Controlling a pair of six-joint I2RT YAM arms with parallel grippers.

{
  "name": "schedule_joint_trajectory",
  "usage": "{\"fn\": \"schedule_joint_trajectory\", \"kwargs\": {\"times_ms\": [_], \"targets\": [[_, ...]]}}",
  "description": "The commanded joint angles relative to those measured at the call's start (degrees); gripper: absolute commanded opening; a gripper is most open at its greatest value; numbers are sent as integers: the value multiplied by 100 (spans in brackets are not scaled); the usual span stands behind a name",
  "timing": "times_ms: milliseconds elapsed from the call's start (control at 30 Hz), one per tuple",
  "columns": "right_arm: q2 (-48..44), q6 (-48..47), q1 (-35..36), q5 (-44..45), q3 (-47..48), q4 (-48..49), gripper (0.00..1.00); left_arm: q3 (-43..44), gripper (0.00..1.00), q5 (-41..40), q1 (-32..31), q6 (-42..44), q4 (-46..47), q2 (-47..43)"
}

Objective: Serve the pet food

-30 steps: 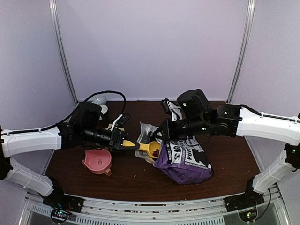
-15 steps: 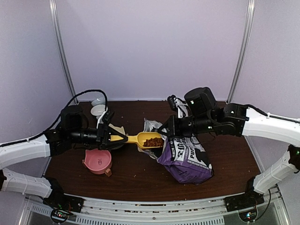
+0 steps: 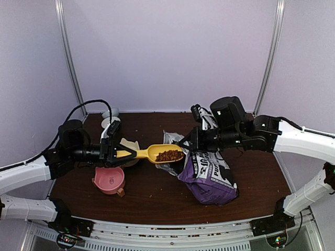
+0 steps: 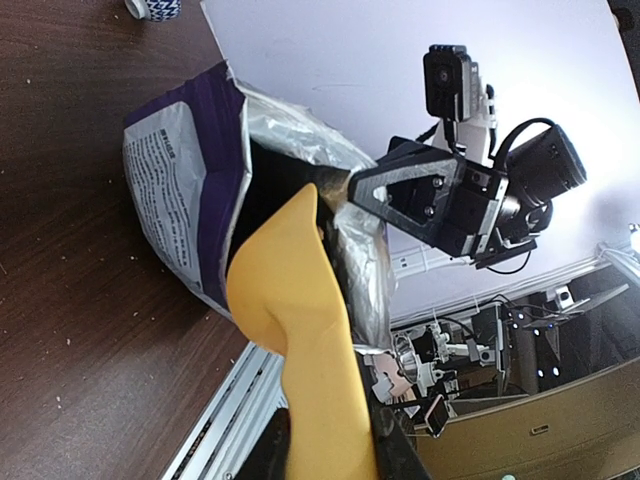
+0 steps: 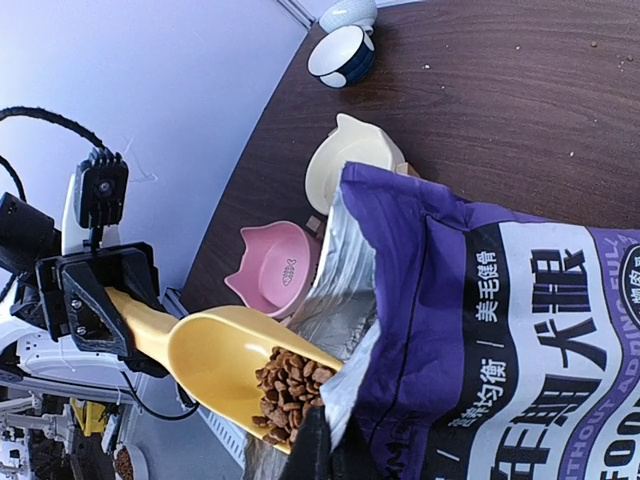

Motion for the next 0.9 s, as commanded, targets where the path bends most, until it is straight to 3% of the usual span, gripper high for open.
{"fn": "schedule_joint_trajectory", "kwargs": {"times_ms": [0,400,733,867], "targets": [[-324,37,-116,365,-24,199,0,-60,6,117,50,-45,452,-224],[-495,148,-175,421,-108,285,0,-441,6,281,251,-633,1118,-634],[-538,168,-192,423,-148,295,0,-641,6,323,309,-1719,2629,-633],[-542,157,-198,422,-142,287,0,-618,6,335,315,-1820,2699,-611]]}}
